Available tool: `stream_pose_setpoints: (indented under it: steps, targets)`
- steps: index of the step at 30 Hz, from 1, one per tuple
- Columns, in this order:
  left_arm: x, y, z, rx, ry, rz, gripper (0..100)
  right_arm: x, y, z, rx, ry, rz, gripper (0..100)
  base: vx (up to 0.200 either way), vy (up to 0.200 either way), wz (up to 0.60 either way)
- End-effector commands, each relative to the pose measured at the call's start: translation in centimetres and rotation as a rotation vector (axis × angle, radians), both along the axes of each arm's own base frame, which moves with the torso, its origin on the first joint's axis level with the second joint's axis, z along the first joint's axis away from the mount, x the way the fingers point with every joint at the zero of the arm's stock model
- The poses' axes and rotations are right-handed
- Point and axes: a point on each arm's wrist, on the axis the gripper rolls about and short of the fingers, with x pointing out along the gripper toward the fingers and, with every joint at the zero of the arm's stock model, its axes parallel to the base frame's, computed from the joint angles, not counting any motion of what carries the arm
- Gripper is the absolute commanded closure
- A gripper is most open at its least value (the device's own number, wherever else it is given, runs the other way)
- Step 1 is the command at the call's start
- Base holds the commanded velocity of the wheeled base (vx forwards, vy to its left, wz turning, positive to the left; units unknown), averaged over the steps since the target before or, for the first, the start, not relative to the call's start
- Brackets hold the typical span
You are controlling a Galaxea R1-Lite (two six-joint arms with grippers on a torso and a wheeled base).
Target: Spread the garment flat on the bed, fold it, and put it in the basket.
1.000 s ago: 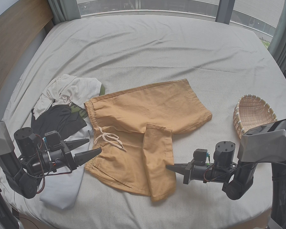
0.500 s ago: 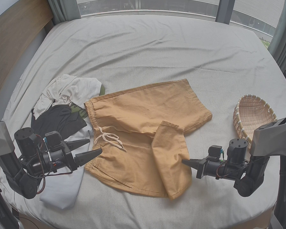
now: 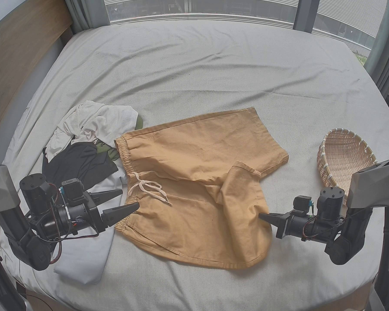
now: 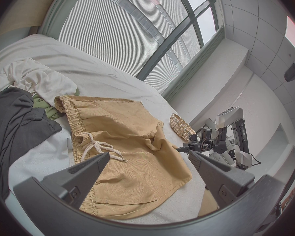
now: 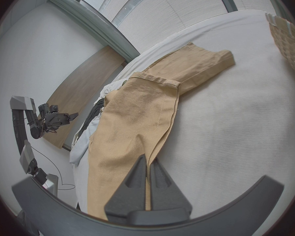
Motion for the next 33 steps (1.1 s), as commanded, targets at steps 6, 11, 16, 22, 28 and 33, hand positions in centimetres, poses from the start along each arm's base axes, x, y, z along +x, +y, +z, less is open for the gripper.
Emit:
stream_pose_setpoints:
  steps: [6, 11, 16, 22, 28, 33]
  targets:
    - [0.0, -0.1, 0.0, 0.000, 0.001, -0.004, 0, -1.0, -2.2, 0.5, -0.014, 0.020, -0.063, 100, 0.000, 0.000, 0.00]
    - [0.0, -0.2, 0.0, 0.000, 0.001, -0.006, 0, -1.7, -2.9, 1.0, -0.017, 0.023, -0.083, 100, 0.000, 0.000, 0.00]
    - [0.0, -0.2, 0.0, 0.000, 0.001, -0.006, 0, -2.2, -3.7, 1.7, -0.027, 0.014, -0.131, 100, 0.000, 0.000, 0.00]
    - [-0.1, -0.2, 0.0, 0.000, 0.000, -0.006, 0, -2.9, -4.6, 1.9, -0.033, 0.029, -0.171, 100, 0.000, 0.000, 0.00]
    - [0.0, -0.2, 0.0, -0.001, -0.002, -0.007, 0, -3.9, -5.5, 2.6, -0.034, 0.031, -0.203, 100, 0.000, 0.000, 0.00]
    - [-0.1, -0.4, 0.1, -0.001, -0.005, -0.013, 0, -4.2, -5.9, 2.9, -0.040, 0.024, -0.235, 100, 0.000, 0.000, 0.00]
